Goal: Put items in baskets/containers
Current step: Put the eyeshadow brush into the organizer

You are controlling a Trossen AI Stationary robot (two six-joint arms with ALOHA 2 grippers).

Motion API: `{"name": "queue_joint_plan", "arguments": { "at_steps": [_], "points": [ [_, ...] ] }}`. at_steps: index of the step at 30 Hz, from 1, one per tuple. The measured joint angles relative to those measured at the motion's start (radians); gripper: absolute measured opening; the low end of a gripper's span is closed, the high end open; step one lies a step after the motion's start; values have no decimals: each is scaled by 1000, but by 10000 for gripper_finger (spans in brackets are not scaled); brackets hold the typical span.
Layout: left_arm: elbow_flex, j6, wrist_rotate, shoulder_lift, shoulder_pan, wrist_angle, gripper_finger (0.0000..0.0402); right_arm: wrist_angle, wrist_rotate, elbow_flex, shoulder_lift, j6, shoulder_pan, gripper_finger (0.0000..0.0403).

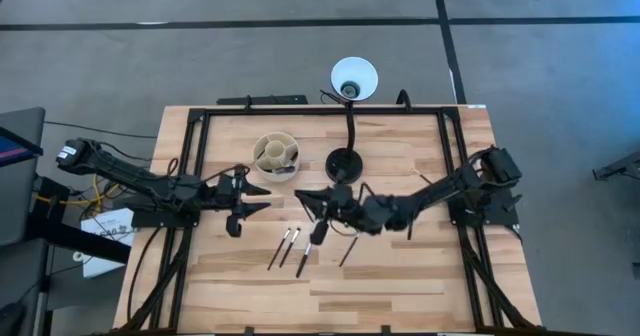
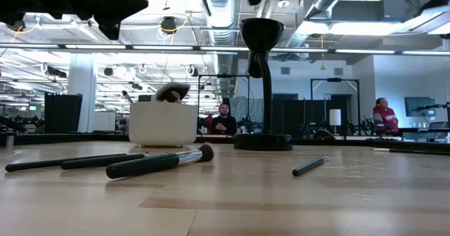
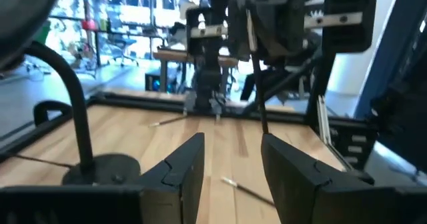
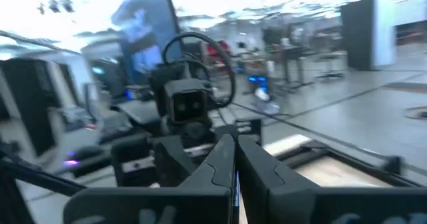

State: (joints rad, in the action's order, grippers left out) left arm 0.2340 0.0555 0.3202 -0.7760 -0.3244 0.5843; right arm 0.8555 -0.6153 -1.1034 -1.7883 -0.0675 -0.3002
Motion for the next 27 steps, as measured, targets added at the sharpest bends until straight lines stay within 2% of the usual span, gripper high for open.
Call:
{"name": "queue_joint_plan", "arguments": {
  "at_steps": [4, 8, 12, 15, 18, 22, 27],
  "points": [
    [0, 2, -3, -4, 31, 28, 145, 25, 112, 0, 0, -22, 67, 0],
    [0, 2, -54, -6, 67, 43, 145, 44, 137, 0, 0, -20, 103, 0],
    [0, 2, -64, -14, 110, 93, 145, 83, 217, 0, 0, -19, 126, 0],
    [0, 2, -98, -43, 153, 150, 145, 85, 223, -12, 0, -15, 137, 0],
    [0, 10, -184, -94, 193, 222, 145, 98, 227, -59, -46, 15, 154, 0],
    [0, 10, -195, -146, 222, 273, 145, 101, 279, -163, -149, 45, 178, 0],
    [0, 4, -196, -143, 229, 277, 145, 81, 335, -246, -210, 90, 200, 0]
  ]
}}
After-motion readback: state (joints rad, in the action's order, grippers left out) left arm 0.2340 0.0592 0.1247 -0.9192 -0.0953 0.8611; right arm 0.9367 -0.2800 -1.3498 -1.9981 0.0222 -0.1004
